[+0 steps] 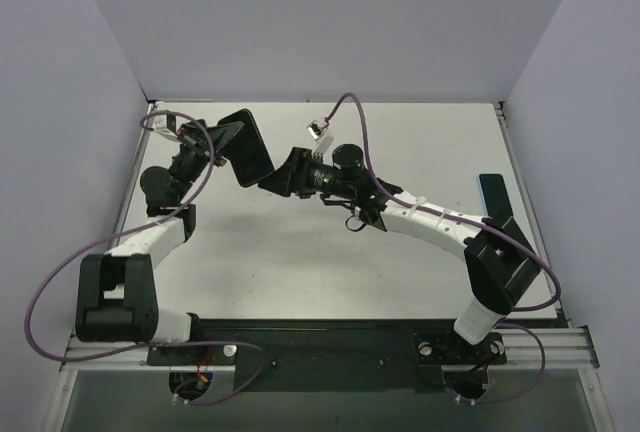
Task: Take the phone out of the phone case
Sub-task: Remove the phone case from the phone.
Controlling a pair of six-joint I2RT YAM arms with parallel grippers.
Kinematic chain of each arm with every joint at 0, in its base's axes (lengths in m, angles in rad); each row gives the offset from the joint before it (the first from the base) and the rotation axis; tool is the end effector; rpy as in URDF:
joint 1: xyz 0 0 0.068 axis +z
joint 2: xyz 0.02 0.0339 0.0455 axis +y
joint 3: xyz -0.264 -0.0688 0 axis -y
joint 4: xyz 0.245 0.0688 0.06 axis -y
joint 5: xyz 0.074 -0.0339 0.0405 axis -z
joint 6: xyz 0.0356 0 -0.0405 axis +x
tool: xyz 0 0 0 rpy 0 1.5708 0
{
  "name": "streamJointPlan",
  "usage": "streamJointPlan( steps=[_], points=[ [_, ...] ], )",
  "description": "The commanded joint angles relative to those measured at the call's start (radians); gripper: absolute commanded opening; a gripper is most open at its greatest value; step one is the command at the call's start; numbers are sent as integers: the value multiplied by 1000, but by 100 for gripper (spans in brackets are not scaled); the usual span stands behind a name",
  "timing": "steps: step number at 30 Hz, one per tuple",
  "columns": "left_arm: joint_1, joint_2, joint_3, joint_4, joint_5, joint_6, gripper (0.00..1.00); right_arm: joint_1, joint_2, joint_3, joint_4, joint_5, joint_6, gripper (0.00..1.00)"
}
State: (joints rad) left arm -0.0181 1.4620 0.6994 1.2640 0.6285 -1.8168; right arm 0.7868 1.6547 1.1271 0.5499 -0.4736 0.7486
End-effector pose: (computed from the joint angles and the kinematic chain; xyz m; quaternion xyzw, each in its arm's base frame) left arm 0.2996 -0.0264 0.2995 -0.2140 0.5097 -0.7455 0.3723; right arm 0.2637 0.2874 0.3074 -0.1807 0.6763 0.6007 0.3861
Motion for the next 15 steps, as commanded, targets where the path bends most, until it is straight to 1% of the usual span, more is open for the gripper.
streamJointPlan(
  steps=[1, 2, 3, 4, 5, 8, 12, 15],
  points=[
    [-38, -248, -67, -174, -283, 288, 0, 14, -16, -4, 581, 9, 377, 59],
    [-48, -320, -74, -239, -320, 369, 0, 17, 6, -1, 608, 4, 403, 58],
    [-65, -345, -67, -350, -366, 402, 0, 19, 14, 0, 636, 4, 432, 58],
    [-72, -388, -60, -392, -384, 457, 0, 19, 20, 2, 651, 6, 440, 58],
    [-77, -399, -49, -437, -403, 470, 0, 22, 20, 2, 679, 0, 449, 58],
    [-79, -390, -57, -401, -414, 429, 0, 32, -5, -21, 676, -2, 446, 58],
    [-74, -374, -57, -344, -437, 378, 0, 17, -70, -134, 607, 81, 420, 59],
    [-72, -385, -63, -368, -513, 358, 0, 6, -107, -179, 605, 84, 413, 60]
  ],
)
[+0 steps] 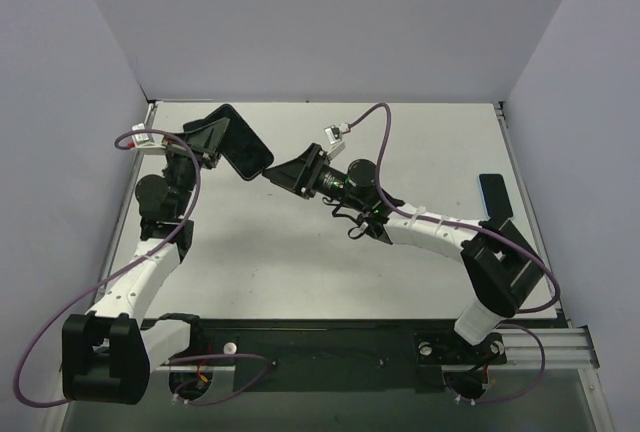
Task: Take the phone out of the phone case
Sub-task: Remove the phone case from the phone.
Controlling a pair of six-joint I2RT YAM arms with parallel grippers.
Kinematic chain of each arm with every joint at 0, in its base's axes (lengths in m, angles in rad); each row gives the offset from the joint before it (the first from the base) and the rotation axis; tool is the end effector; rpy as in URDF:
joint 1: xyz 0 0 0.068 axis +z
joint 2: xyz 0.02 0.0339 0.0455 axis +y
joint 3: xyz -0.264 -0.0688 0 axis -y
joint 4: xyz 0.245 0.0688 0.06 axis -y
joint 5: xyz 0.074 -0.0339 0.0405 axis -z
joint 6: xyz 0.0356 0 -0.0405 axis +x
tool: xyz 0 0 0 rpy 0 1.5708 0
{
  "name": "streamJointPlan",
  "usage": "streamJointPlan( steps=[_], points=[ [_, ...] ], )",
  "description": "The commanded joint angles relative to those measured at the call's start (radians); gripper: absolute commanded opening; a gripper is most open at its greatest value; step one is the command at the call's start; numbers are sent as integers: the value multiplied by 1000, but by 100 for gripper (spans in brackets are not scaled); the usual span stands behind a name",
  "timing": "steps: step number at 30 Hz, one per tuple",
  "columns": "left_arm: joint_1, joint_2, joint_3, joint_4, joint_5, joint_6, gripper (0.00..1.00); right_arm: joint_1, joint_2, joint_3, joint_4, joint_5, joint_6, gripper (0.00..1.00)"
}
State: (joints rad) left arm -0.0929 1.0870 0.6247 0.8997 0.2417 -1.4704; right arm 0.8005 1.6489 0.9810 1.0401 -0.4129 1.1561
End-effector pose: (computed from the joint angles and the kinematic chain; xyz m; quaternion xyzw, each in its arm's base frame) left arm 0.2398 -0.0309 0.3376 -0.2602 0.4761 -0.6359 0.5488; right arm 0.2470 0.2751 0.3108 -0.0690 0.5733 0.7350 0.3554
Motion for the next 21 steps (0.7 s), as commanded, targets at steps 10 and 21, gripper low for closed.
streamJointPlan(
  steps=[10, 21],
  points=[
    [61, 37, 38, -35, -167, -63, 0, -18, 75, 301, -74, -216, -62, 59],
    [180, 169, -5, 230, -99, -356, 0, -32, 267, 556, -201, -337, -127, 51]
  ],
)
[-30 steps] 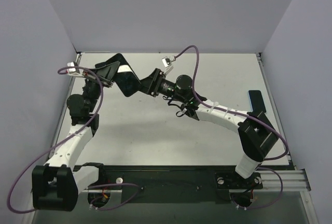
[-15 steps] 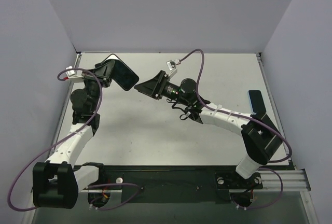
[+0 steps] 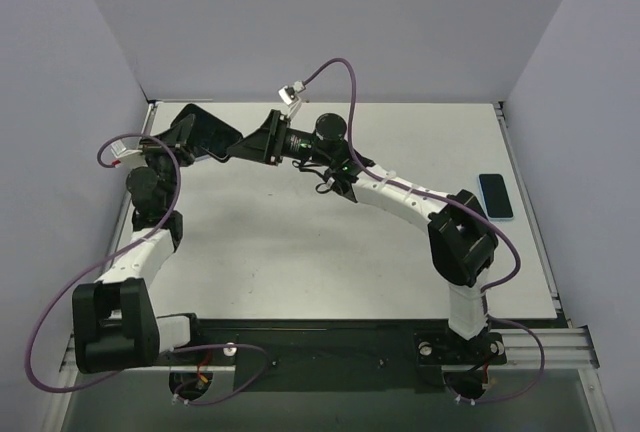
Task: Take the phone out of the phone case
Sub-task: Remove the phone case from the phone.
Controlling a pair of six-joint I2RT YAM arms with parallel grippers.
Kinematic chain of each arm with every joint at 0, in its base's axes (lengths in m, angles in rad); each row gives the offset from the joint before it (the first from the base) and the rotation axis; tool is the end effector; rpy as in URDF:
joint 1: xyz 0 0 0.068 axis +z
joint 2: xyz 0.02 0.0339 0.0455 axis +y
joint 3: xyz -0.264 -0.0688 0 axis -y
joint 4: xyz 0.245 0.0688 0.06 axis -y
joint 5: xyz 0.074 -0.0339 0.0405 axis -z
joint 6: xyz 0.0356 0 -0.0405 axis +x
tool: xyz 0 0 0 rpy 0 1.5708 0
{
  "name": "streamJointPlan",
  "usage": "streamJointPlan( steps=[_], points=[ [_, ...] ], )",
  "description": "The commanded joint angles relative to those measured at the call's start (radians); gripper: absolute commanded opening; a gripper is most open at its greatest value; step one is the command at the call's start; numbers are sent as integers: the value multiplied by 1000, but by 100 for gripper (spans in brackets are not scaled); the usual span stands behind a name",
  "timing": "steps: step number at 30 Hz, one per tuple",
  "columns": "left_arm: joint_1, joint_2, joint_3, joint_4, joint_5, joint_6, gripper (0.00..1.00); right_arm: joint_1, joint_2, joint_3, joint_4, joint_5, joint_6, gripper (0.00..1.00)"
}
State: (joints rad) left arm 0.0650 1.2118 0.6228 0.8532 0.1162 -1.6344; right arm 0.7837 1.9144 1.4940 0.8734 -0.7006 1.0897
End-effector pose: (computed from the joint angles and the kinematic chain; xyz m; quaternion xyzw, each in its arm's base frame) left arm 0.2696 0.0134 0.3030 -0.4253 0.4352 -0.5851 0.5360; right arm 0.3012 0.3326 0.3612 -0.2117 0.5366 0.7494 0.3252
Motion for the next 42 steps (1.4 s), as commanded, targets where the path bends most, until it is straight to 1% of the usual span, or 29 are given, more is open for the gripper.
streamJointPlan(
  steps=[1, 2, 3, 6, 9, 11, 13, 16, 18, 21, 23, 25, 31, 36, 42],
  points=[
    [25, 61, -2, 308, 33, -194, 0, -17, -14, 26, -46, -36, -82, 51],
    [35, 68, 5, 300, 63, -177, 0, -24, -23, 5, -103, -21, -100, 54],
    [39, 58, 11, 255, 80, -165, 0, -27, -49, -6, -158, 7, -140, 54],
    [35, -13, -8, 175, 25, -98, 0, -14, -74, -44, -188, 30, -157, 57],
    [30, -54, -21, 130, -13, -84, 0, -3, -48, -35, -171, 32, -149, 55],
    [25, -51, -18, 130, -9, -94, 0, 2, -23, -9, -108, 9, -114, 52],
    [21, -38, -18, 141, 0, -116, 0, 11, -6, 9, -65, -8, -97, 51],
    [19, -18, -24, 152, 5, -156, 0, 23, -11, 23, -65, -42, -126, 52],
    [18, -14, -21, 165, 3, -166, 0, 25, -26, 8, -53, -46, -135, 55],
    [13, -17, -14, 164, -9, -176, 0, 25, -29, 18, -114, -34, -169, 56],
    [1, -14, -8, 164, -16, -186, 0, 31, -12, 41, -117, -34, -169, 55],
    [-13, -6, -9, 175, -23, -203, 0, 32, 12, 86, -125, -30, -171, 53],
    [-22, -1, -38, 190, -44, -238, 0, 34, 44, 132, -122, -11, -177, 47],
    [-24, 0, -20, 167, -35, -239, 0, 40, 71, 170, -152, -28, -185, 37],
    [-24, -11, -14, 152, -33, -239, 0, 45, 74, 176, -186, -28, -217, 32]
  ],
)
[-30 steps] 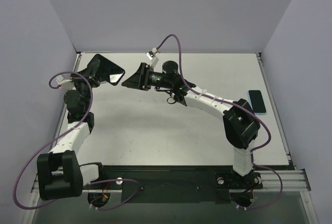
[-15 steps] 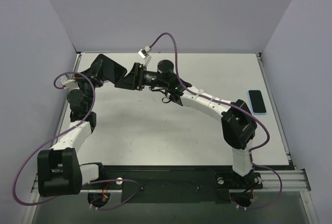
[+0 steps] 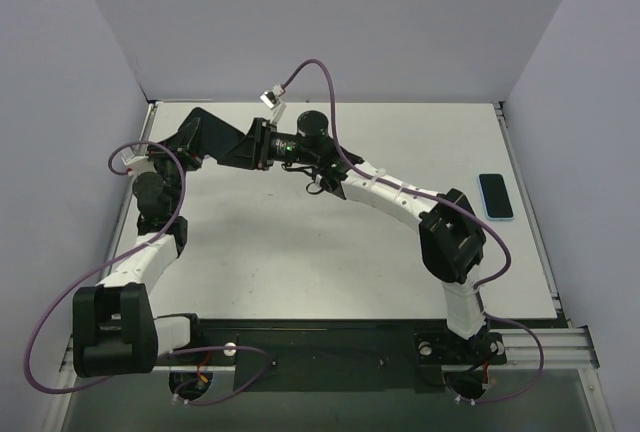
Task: Take the phone out of the phone case
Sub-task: Remove the phone case from the phone.
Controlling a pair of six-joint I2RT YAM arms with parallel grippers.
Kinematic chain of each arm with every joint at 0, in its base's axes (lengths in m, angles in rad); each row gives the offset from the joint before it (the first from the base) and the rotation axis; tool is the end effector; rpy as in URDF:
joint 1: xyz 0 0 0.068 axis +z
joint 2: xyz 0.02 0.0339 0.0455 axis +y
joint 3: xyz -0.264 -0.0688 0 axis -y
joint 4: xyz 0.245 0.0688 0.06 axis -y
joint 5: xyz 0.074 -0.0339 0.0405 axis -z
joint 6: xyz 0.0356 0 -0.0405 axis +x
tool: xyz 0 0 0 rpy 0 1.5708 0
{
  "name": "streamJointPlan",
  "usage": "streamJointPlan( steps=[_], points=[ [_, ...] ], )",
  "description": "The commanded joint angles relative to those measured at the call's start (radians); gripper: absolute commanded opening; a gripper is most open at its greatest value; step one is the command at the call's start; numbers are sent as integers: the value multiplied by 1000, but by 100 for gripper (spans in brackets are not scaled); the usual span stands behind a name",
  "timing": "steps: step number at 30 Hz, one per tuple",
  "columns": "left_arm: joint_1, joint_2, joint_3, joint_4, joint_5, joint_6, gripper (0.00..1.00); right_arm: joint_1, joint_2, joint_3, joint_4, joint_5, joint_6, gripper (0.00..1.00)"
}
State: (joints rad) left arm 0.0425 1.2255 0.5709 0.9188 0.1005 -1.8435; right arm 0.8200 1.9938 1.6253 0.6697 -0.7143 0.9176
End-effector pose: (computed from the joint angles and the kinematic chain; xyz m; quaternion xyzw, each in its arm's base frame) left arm 0.2671 0.0078 0.2889 -0.4679 0.3888 -0.6405 0.4688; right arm 0.3069 0.3631 0.3519 -0.2541 0.5687 0.7099 0.3288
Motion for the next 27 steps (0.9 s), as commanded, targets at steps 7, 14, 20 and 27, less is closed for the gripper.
streamJointPlan(
  steps=[7, 14, 20, 27],
  points=[
    [5, -32, 47, 71, 8, -45, 0, 13, -16, 31, -1, -25, -85, 25],
    [51, 2, 151, -60, 313, -209, 0, 44, -108, -62, -154, 17, -400, 0],
    [62, 20, 233, -187, 531, -277, 0, 102, -161, 22, -530, 243, -886, 0],
    [76, -43, 225, -308, 558, -246, 0, 130, -170, 80, -627, 456, -1031, 0]
  ],
)
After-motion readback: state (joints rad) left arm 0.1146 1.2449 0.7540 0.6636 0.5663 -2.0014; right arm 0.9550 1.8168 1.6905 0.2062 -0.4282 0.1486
